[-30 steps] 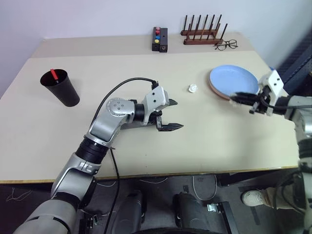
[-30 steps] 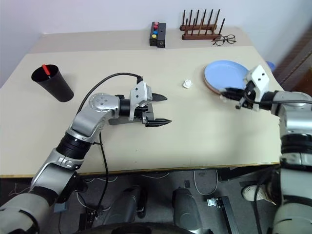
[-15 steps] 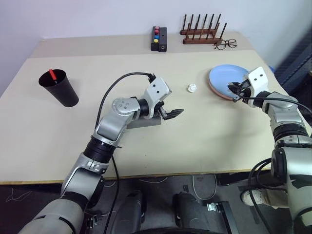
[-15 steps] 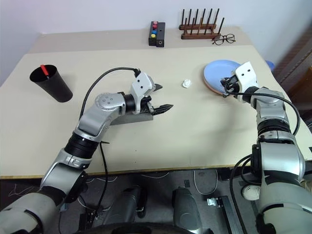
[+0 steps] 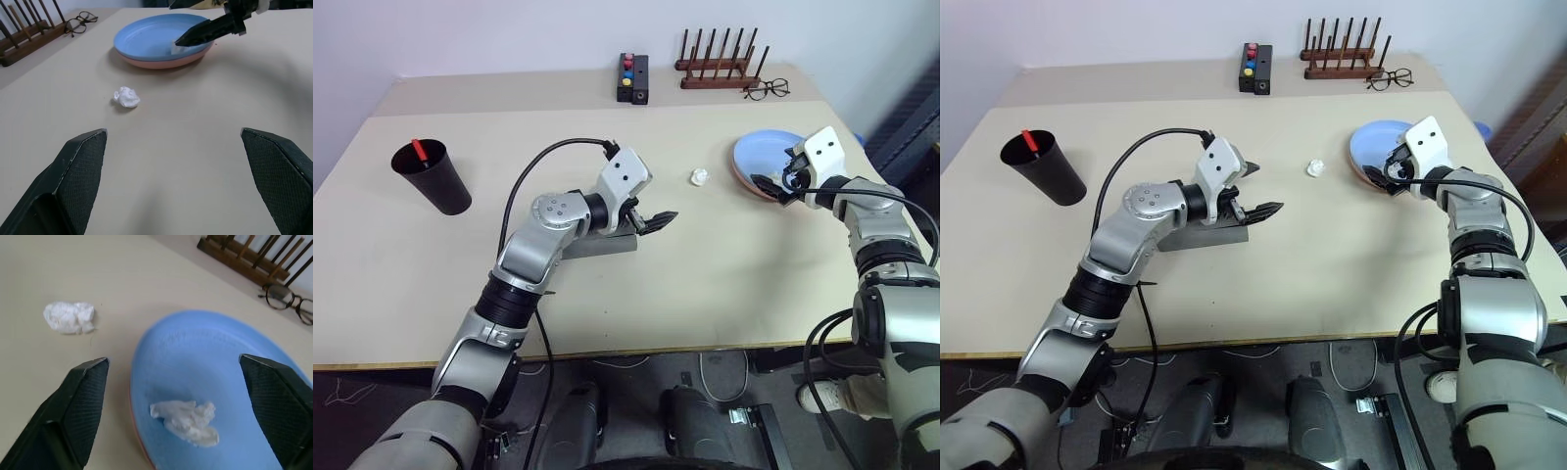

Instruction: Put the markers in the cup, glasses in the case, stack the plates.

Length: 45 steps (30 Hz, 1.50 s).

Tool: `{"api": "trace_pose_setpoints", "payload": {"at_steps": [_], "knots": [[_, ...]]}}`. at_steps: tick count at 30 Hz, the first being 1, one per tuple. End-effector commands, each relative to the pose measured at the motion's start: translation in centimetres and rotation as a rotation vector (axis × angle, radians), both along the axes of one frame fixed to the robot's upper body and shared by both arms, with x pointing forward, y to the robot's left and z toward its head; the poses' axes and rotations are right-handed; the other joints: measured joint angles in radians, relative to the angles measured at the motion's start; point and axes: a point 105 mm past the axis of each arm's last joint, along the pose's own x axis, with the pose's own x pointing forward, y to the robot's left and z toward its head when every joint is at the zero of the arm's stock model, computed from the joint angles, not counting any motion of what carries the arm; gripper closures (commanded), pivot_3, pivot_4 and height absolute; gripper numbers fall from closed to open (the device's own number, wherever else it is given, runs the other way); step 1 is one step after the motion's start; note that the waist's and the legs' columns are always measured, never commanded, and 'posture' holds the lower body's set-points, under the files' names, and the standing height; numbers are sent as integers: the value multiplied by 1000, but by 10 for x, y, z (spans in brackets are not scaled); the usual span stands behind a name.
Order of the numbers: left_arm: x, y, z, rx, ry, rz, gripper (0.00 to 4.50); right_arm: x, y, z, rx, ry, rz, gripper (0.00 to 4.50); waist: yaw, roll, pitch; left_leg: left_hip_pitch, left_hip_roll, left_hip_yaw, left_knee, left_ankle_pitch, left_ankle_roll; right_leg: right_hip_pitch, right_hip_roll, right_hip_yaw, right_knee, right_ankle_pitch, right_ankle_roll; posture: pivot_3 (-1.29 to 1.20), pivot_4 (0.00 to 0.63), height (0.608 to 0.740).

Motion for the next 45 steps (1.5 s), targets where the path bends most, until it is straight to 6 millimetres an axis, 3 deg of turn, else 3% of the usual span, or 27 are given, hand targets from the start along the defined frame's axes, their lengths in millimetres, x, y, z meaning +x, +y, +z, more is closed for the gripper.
{"api": "trace_pose_setpoints", "payload": {"at_steps": [1,4,7,18,31,45], "knots": [[5,6,17,-52,-45,49,0,3,27,32,56,-91,130,26,-1,0,0,0,0,0,0,0,0,0,0,0,0,0,0,0,150,740],[13,16,20,-73,-37,116,0,-4,56,21,76,-34,307,26,-7,0,0,0,0,0,0,0,0,-1,0,0,0,0,0,0,150,740],[16,23,19,-105,-15,167,0,-11,80,-2,89,45,420,26,-4,0,0,0,1,0,-1,0,0,-1,1,0,1,0,0,0,150,740],[4,33,10,-109,54,217,0,-1,94,-31,114,114,337,26,-2,0,0,-1,0,0,0,0,-1,-2,0,1,1,1,1,0,150,740],[-18,42,1,-67,92,207,0,15,113,-25,151,65,254,26,0,0,0,-1,0,1,-1,1,-2,-4,0,4,2,1,1,0,150,740],[-24,50,4,-77,93,251,0,27,113,-19,139,25,133,26,-5,0,0,-1,0,2,-2,1,-2,-4,0,4,2,1,1,0,150,740]]}}
